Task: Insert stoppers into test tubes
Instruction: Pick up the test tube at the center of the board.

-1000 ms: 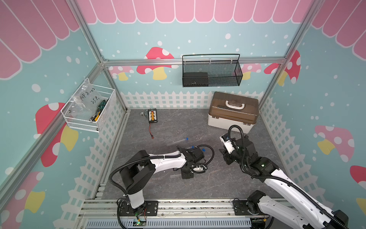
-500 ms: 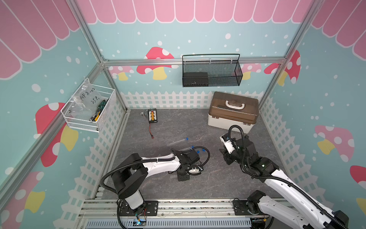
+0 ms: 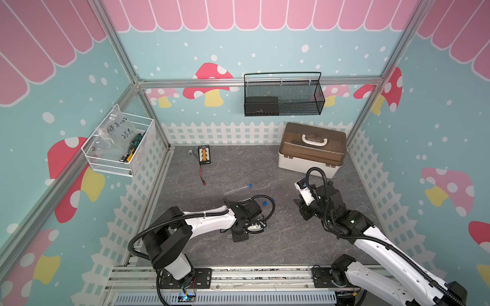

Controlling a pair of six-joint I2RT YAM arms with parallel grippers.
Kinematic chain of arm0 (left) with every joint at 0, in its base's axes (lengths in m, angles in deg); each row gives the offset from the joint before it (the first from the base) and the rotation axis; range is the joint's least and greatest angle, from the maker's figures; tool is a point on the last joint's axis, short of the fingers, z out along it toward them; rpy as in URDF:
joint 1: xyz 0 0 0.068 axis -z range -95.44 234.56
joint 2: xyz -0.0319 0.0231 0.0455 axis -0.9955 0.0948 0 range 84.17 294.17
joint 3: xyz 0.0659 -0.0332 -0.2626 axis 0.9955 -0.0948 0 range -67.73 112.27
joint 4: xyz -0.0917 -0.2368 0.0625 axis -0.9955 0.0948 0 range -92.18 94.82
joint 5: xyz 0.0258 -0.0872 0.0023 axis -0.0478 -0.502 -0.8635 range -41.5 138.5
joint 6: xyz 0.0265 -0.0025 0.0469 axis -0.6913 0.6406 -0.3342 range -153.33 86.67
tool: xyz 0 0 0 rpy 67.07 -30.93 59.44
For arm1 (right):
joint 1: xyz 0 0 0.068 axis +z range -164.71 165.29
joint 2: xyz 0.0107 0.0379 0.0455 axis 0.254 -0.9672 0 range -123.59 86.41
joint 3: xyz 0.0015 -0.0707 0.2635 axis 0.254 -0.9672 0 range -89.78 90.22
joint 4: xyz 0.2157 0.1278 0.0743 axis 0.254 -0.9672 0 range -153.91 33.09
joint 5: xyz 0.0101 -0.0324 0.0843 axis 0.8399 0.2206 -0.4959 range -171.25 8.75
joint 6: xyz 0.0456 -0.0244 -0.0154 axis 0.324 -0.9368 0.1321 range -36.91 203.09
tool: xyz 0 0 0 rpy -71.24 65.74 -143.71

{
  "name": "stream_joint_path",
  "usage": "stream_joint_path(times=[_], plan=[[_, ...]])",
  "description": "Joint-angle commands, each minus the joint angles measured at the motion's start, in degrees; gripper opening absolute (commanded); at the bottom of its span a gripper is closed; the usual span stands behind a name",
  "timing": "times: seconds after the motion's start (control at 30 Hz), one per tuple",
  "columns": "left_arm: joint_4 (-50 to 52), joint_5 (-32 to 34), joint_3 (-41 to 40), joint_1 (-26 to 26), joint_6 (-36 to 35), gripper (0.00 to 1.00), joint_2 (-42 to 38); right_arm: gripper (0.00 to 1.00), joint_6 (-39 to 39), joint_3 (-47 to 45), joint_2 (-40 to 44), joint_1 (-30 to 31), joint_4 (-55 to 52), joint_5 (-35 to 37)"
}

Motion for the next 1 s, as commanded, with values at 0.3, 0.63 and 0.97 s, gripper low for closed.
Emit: stream_joint_path(times=[0.3,0.63,0.97], plan=[[-1.0,-0.5,-1.0,-0.3,-1.3,0.29,2.3,0.29,-0.3,0.2,0.6,-0.4,-1.2,0.1],[-2.9,-0.8,-1.9,-0.3,-1.4,0.17,1.1,0.29,1.0,0.4,-0.1,-0.4,-1.2,-0.3],[-11.7,-8.0,-5.9,-0.8,-5.4,0.15,-10.4,0.3,14.8,-0.1,2.2,-0.4,-1.1,-3.4]])
